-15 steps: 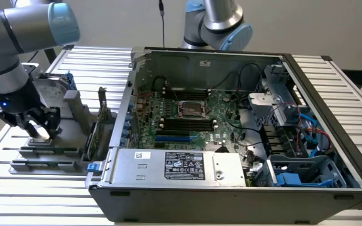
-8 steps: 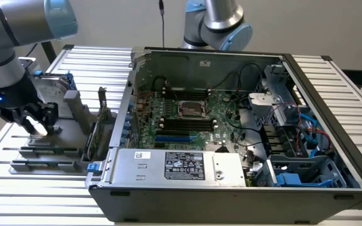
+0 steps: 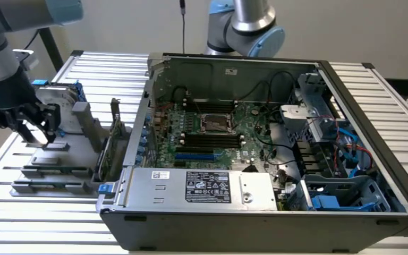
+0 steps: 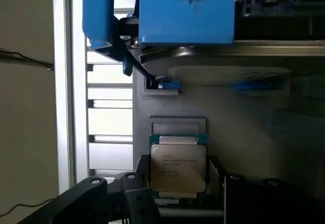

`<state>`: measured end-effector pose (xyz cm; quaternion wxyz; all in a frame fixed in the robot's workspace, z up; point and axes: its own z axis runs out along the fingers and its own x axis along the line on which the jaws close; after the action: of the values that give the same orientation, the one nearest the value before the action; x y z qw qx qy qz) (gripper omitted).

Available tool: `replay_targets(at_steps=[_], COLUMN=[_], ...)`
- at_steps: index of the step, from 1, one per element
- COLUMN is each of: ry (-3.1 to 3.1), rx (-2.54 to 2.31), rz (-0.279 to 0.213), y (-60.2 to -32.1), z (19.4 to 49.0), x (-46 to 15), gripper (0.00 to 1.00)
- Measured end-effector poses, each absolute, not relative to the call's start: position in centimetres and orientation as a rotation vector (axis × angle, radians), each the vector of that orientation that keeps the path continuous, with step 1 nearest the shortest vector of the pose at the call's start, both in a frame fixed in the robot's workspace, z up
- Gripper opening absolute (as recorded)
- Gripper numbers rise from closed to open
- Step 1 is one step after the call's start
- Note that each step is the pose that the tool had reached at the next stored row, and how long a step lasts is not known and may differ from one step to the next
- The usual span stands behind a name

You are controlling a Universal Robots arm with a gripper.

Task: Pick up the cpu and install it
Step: 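Pick up the cpu and move it towards the insertion slot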

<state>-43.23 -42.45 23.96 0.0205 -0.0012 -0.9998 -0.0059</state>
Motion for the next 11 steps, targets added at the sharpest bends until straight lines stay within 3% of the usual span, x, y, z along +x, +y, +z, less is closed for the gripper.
replay_targets(at_steps=[11], ry=[-3.095], rx=[-0.001], rz=[-0.018], y=[-42.4], z=[29.0], x=[-41.8], gripper=[0.55])
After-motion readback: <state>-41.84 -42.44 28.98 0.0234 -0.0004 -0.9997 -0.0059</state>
